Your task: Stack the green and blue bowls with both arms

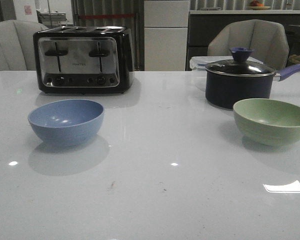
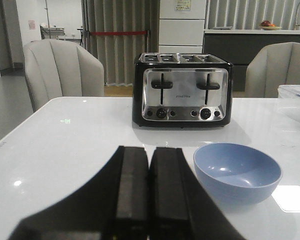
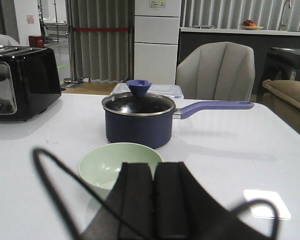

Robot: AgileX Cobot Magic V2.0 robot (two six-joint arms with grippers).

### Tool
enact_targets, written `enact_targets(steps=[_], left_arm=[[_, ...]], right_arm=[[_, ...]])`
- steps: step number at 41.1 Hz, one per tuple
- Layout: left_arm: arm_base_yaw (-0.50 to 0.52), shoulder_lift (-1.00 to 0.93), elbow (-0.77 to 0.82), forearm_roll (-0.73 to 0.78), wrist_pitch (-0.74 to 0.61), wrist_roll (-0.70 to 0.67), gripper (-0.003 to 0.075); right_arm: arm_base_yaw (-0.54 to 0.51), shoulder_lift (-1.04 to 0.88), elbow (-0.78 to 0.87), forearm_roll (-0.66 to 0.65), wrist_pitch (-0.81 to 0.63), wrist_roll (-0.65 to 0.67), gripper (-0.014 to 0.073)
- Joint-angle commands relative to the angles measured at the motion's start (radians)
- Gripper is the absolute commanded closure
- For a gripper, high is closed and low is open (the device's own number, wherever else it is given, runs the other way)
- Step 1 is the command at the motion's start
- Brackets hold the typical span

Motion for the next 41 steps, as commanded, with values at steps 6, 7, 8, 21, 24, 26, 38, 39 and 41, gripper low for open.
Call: enact_targets(steps=[6,7,8,21,24,26,38,39,41], left_arm=[[-0.007,-0.019,0.002,0.0,-0.129,-0.01,0.0627],[-0.007,-0.019,-0.003,0.0,-0.136,-0.01,0.0627],[-0.007,-0.019,-0.007,0.0,-0.138,-0.01,0.0627],[-0.007,0.023,-0.328,-0.009,0.014,-0.01,0.0627],[-0.007,0.074,-0.425,-0.009,0.113,-0.01,0.0627],[-0.007,0.113,-0.492,-0.009,0.173,-0.01,0.0627],[-0.007,0.351,-0.753,-0.011,0.461,-0.01,0.0627],[-0.007,0.363,-0.754,-0.011,0.476,-0.01,0.0627],[-0.007,0.387,-0.754,-0.011,0.502,-0.01,0.0627]], right_arm=[[-0.002,-0.019,-0.005,0.003,-0.122,-0.013,0.0567],[-0.002,-0.019,-0.007,0.005,-0.124,-0.013,0.0567],[-0.002,-0.019,-0.014,0.005,-0.12,-0.011,0.0567],[-0.001,-0.011,-0.304,0.005,0.119,-0.008,0.0567],[-0.001,0.013,-0.393,0.005,0.181,-0.008,0.0567],[-0.001,0.04,-0.45,0.005,0.226,-0.008,0.0567],[-0.001,0.295,-0.707,0.005,0.522,-0.008,0.0567],[-0.001,0.323,-0.711,0.005,0.536,-0.008,0.0567],[-0.001,0.358,-0.711,0.005,0.553,-0.008,0.0567]])
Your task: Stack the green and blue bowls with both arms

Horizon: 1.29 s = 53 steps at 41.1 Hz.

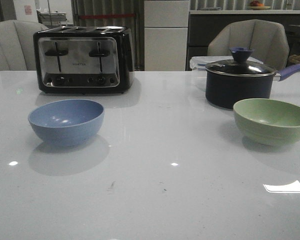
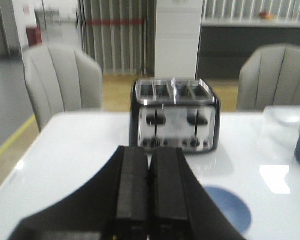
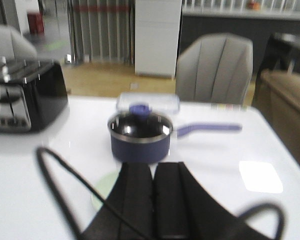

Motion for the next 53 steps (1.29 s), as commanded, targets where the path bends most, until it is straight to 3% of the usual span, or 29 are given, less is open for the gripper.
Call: enact_targets(steps=[1,8,20,22,25,28,32,46,53], left_arm=[[-0.007,0.062,-0.034,-0.011,0.004,-0.01,0.0627],[-0.007,0.14,-0.032,-0.012,0.096,-0.01,0.0627],[-0.007,0.235,-0.013,-0.012,0.103,-0.008,0.0615],[-0.007,0.247,-0.013,-0.012,0.103,0.0,0.0577],[-0.007,0.262,-0.013,-0.012,0.103,0.016,0.0475],[-0.007,0.271,-0.013,-0.012,0.103,0.021,0.033],[-0.007,0.276,-0.013,-0.012,0.103,0.021,0.0206],[-0.007,0.282,-0.013,-0.012,0.103,0.021,0.0212],[-0.007,0.282,-0.013,-0.012,0.103,0.021,0.0212]], right_arm=[[-0.001,0.091,-0.039,0.005,-0.006,-0.008,0.0567],[-0.001,0.209,-0.037,0.005,0.079,-0.008,0.0567],[-0.001,0.386,-0.033,0.005,0.102,-0.008,0.0534],[-0.001,0.413,-0.033,0.005,0.105,-0.008,0.048],[-0.001,0.451,-0.033,0.005,0.105,-0.008,0.0333],[-0.001,0.488,-0.033,0.005,0.103,-0.008,0.0197],[-0.001,0.547,-0.034,0.005,0.1,-0.008,0.0097],[-0.007,0.852,-0.156,0.011,0.042,0.01,0.0092],[-0.065,1.027,-0.277,0.065,0.035,0.01,0.0092]])
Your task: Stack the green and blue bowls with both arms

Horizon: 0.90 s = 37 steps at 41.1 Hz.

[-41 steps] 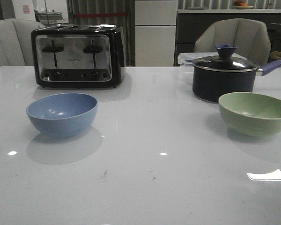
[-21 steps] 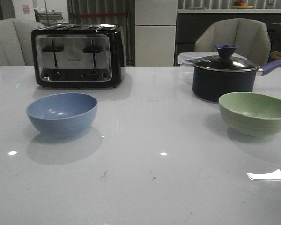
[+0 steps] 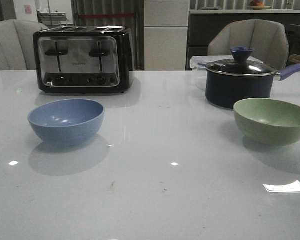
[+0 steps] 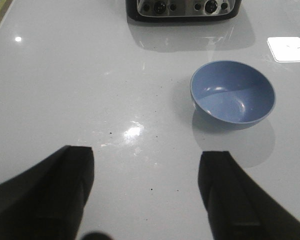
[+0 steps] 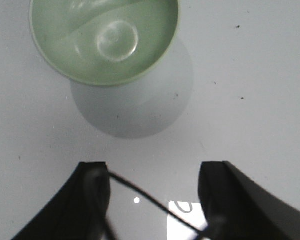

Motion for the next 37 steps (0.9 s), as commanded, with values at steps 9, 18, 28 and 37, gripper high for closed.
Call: enact_targets(steps=[9,18,28,37], left_arm=[[-0.007,0.007,-0.03,-0.006,-0.07,-0.001,0.0212],[-0.007,0.007,-0.03,-0.006,-0.07,-0.001,0.0212],[-0.007,0.007,-0.03,-0.006,-0.07,-0.001,0.0212],[-0.007,0.007,-0.03,-0.006,-0.07,-0.001,0.0213]], right_arm=[[-0.062,0.271,-0.252,0.053,-0.032,0.001,0.0095],[-0.062,0.481,-0.426,0.063,0.026,-0.008,0.0096],[-0.062,0.604,-0.532,0.063,0.062,-0.021,0.0255],[-0.062,0.621,-0.551,0.062,0.069,-0.021,0.0398]])
